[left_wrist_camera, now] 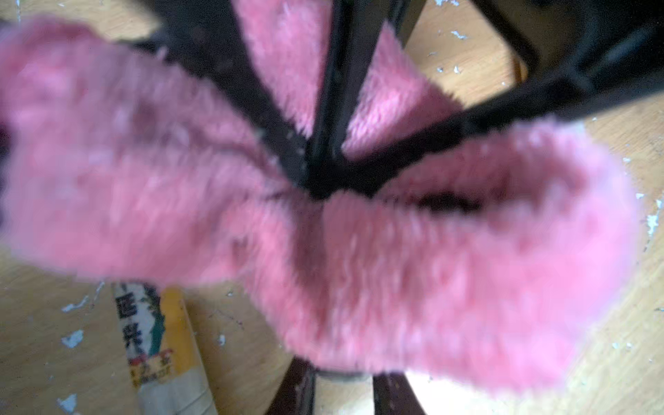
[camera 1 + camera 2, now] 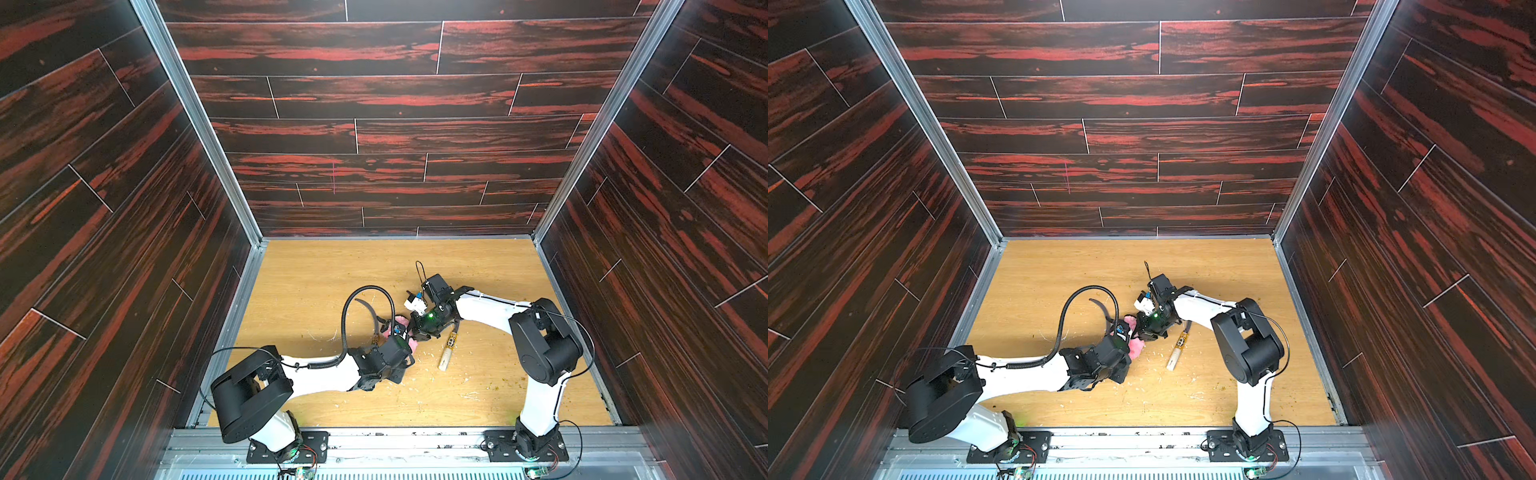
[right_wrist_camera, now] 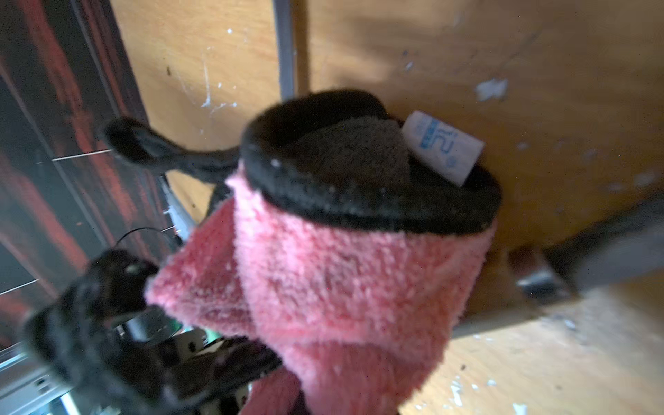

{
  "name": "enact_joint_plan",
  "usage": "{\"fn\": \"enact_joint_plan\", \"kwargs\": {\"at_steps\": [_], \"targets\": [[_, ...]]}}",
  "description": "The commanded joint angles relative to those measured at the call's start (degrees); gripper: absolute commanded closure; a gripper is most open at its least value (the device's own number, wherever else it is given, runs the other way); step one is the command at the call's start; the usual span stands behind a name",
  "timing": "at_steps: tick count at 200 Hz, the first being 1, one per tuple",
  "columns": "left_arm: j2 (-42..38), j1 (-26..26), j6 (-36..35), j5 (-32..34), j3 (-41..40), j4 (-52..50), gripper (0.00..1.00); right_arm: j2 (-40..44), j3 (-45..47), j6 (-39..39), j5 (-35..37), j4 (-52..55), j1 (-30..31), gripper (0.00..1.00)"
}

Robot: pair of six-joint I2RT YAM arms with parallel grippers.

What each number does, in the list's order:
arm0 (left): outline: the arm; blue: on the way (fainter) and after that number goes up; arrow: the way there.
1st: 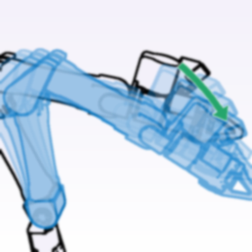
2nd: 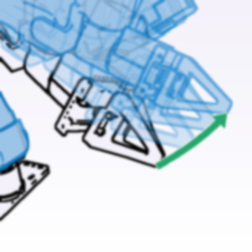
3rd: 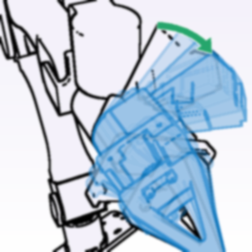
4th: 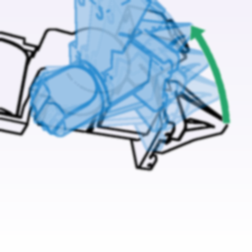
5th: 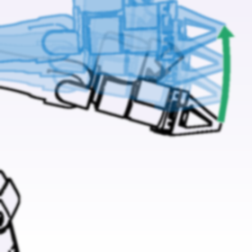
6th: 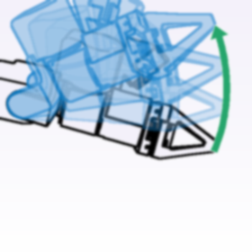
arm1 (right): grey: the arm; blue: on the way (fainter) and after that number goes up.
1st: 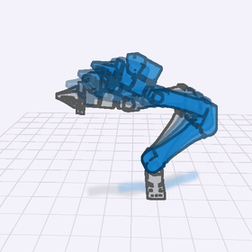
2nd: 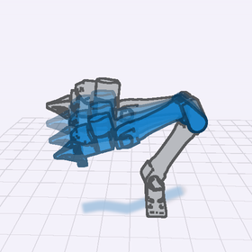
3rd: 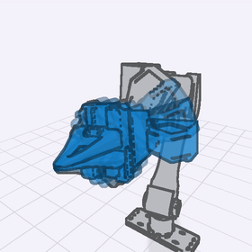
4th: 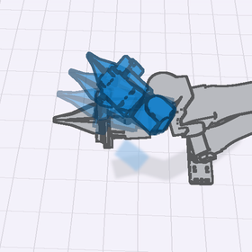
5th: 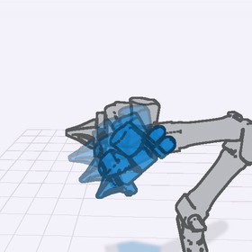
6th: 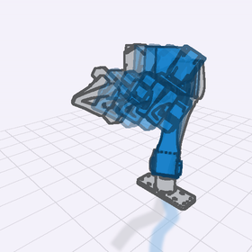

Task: Wipe small sickles with rags
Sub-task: Wipe the small sickle.

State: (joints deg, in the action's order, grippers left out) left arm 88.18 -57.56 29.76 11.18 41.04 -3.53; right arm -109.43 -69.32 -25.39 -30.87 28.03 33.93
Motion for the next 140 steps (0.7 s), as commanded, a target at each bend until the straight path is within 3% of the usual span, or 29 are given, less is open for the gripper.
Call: {"fn": "enact_joint_plan", "kwargs": {"at_steps": [1,92,140], "targets": [[-2.2,0.0,0.6,3.0,0.0,1.0,0.97,-4.0,-0.1,3.4,18.1,4.5,-2.1,1.00],[-2.9,0.0,1.2,3.1,-1.4,1.2,0.97,-3.2,-7.8,7.6,22.8,7.6,-6.9,1.00],[-1.8,0.0,0.9,2.6,-0.8,1.7,0.97,4.8,-9.6,8.7,11.6,8.6,-7.0,1.00]]}}
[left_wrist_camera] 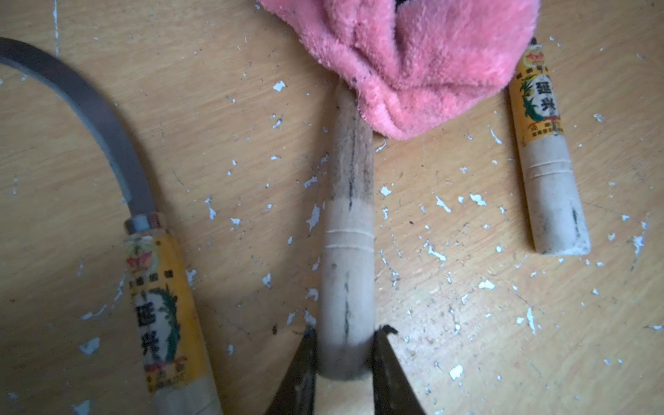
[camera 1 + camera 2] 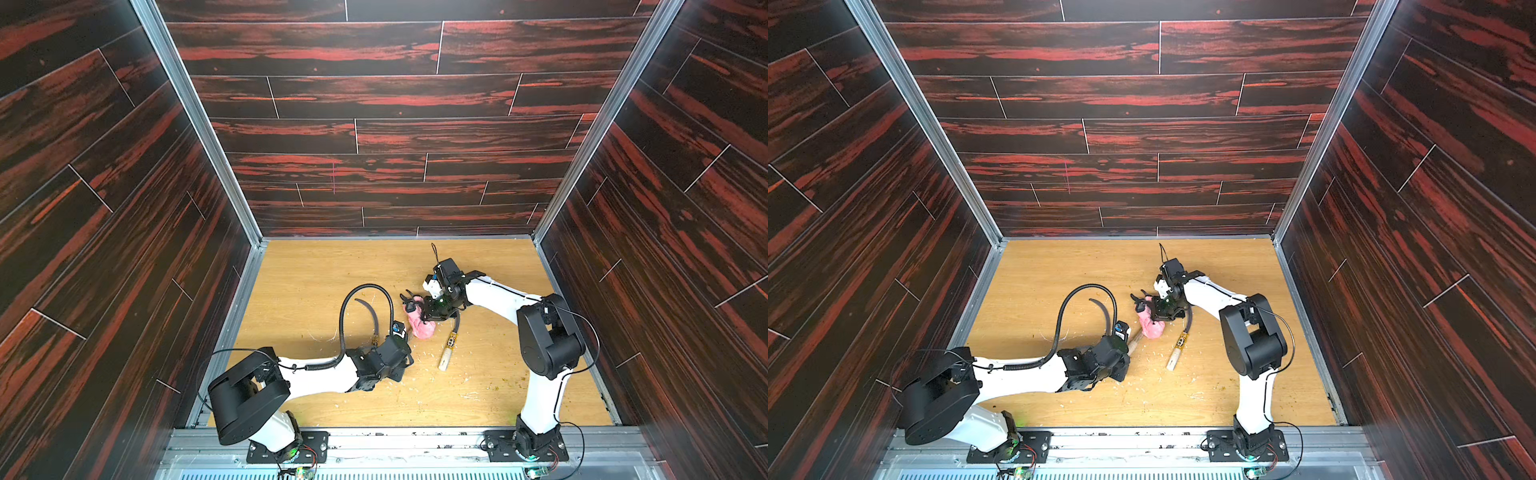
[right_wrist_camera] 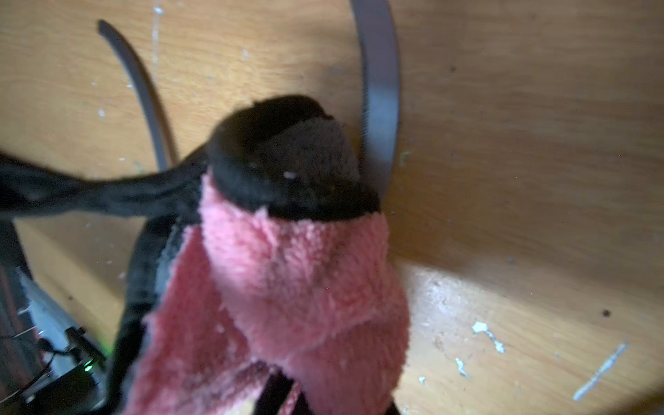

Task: Wipe small sickles with rags
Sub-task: Wipe the small sickle.

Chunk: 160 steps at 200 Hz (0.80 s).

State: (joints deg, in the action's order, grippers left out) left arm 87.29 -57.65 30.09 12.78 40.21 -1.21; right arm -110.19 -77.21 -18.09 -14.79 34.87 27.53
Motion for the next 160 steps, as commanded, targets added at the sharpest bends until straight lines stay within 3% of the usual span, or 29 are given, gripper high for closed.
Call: {"fn": "enact_joint_plan", "kwargs": {"at_steps": [1,56,113,160], "targets": [[-0.9,0.1,0.6,1.0,0.1,-0.6,0.97,5.7,-1.7,1.5,-4.6,1.9,-0.5,1.00],[0.9,0.1,0.4,-0.1,1.3,0.0,0.97,13.9,-1.2,-0.2,-14.5,3.5,-0.3,1.00],[0.6,0.0,0.5,0.2,1.5,-0.4,0.98,13.6,3.6,-2.2,-14.3,0.7,0.8,1.00],[0.5,0.1,0.4,0.5,1.8,-1.0,0.98,10.9,5.3,-4.2,-18.4,-2.4,2.9,1.00]]}}
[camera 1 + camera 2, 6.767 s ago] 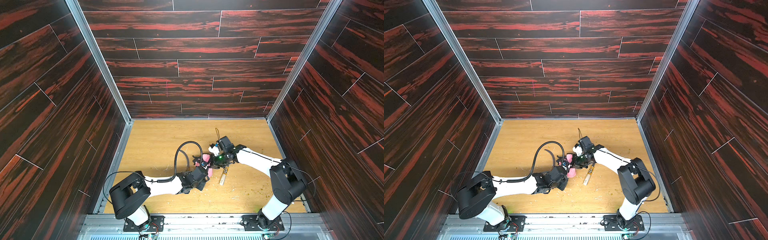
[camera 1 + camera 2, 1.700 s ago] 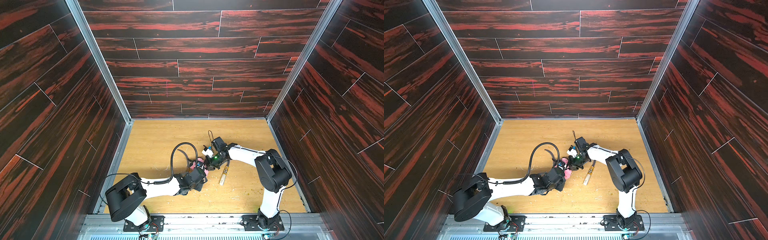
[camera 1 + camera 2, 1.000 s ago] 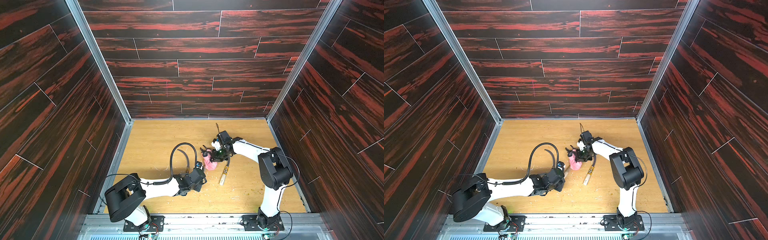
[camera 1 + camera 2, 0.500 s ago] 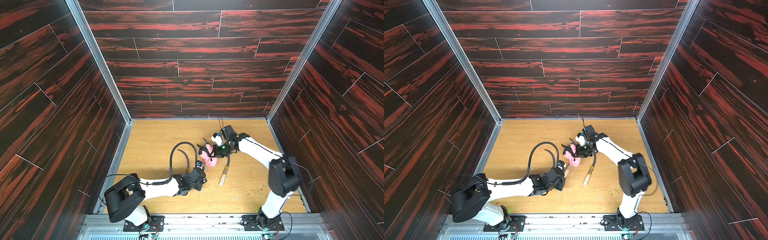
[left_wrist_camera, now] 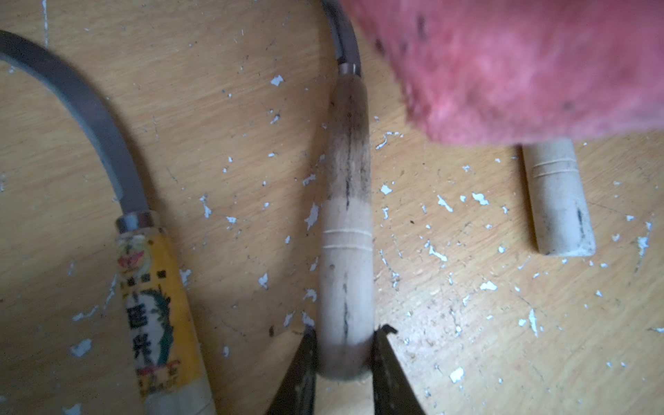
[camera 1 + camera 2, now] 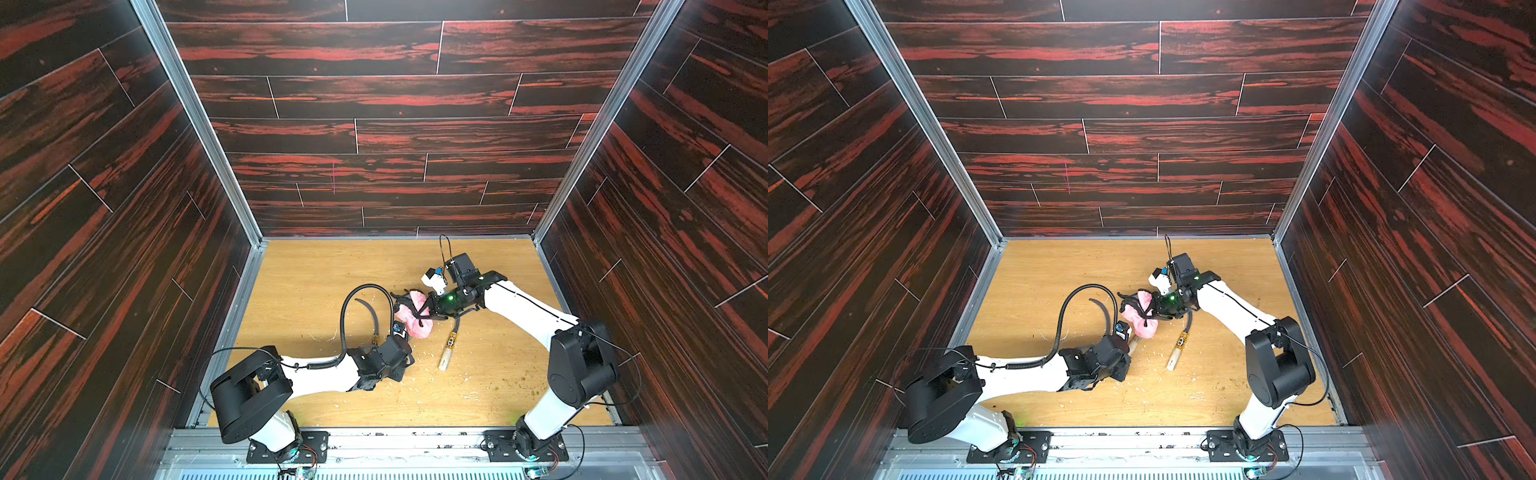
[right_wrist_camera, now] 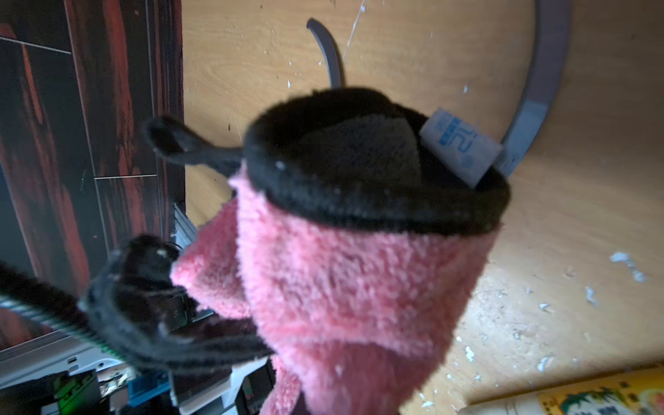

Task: Wipe small sickles with rags
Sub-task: Wipe the small sickle.

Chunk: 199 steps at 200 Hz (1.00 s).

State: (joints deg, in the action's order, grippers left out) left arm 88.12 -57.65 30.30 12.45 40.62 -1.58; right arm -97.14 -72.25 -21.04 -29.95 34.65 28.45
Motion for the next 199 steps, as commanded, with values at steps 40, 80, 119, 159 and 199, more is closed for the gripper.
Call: {"fn": "enact_joint_plan", "kwargs": {"at_steps": [40,80,119,159,199], "targets": [[-0.2,0.1,0.4,1.0,1.6,-0.1,0.98,-6.4,1.0,-2.3,-4.9,-3.1,5.2,1.00],[-1.3,0.1,0.4,1.5,1.2,-0.1,1.00,-11.4,3.0,-3.8,-5.1,-6.6,5.4,1.00],[-1.8,0.1,0.7,1.3,0.3,-0.4,1.00,-14.9,1.3,-2.2,-0.5,-6.0,2.2,1.00],[-2.5,0.0,1.1,0.8,-0.8,-0.7,1.00,-16.5,-2.0,-1.3,0.7,-5.9,-1.5,1.00],[-2.5,0.1,1.4,0.7,-1.6,-0.7,1.00,-17.1,-6.8,0.4,-1.6,-4.2,-2.7,1.00]]}}
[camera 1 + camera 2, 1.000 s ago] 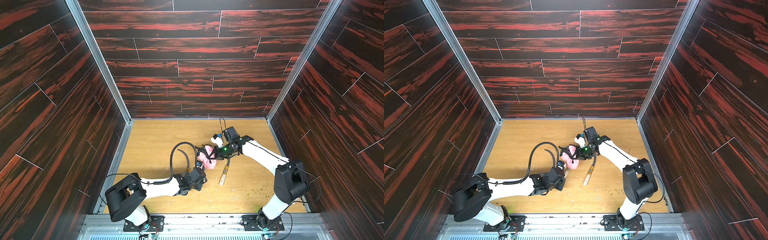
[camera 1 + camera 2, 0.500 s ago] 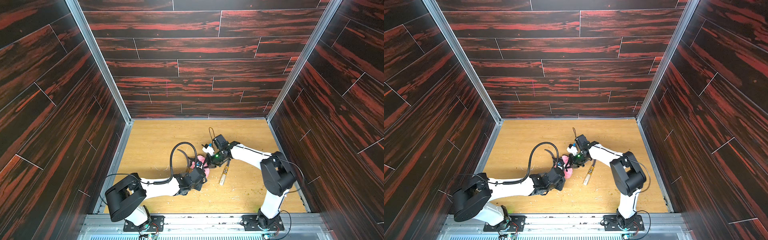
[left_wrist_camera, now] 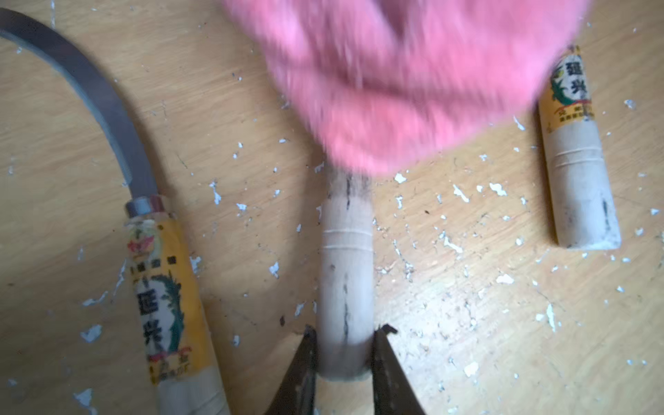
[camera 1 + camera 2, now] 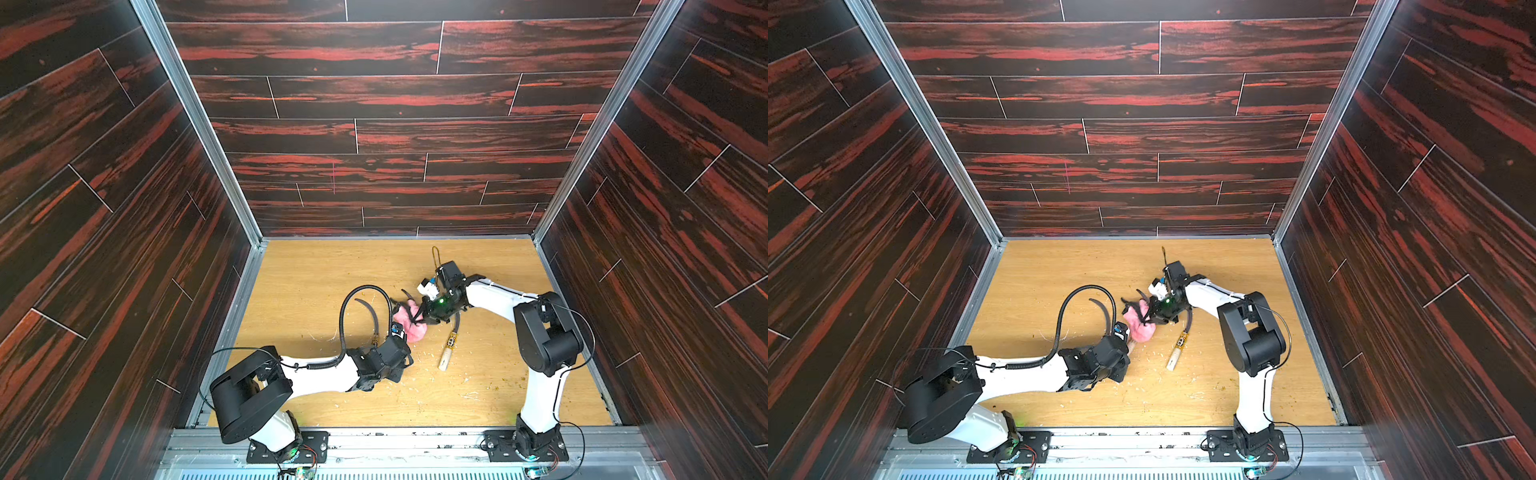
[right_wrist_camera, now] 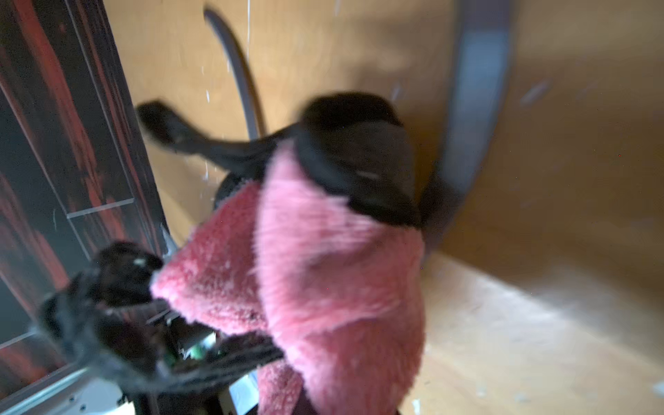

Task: Wipe small sickles with rags
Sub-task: Wipe the small sickle.

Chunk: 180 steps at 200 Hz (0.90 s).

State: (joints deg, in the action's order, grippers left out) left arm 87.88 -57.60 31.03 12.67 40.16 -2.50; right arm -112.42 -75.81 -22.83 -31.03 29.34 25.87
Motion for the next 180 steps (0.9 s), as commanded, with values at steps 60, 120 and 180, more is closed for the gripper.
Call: {"fn": "enact_joint_plan", "kwargs": {"at_steps": [60,120,180], "targets": [[0.6,0.0,0.3,-0.3,1.3,-0.5,0.92,5.6,-3.1,3.7,-5.5,3.3,-0.1,1.00],[1.9,0.0,0.3,-1.1,2.4,-1.2,0.95,13.7,-2.5,1.7,0.9,4.7,-0.4,1.00],[1.0,0.0,0.7,-0.5,2.8,-2.8,0.96,14.8,-0.1,-0.1,-3.4,1.1,-2.1,1.00]]}}
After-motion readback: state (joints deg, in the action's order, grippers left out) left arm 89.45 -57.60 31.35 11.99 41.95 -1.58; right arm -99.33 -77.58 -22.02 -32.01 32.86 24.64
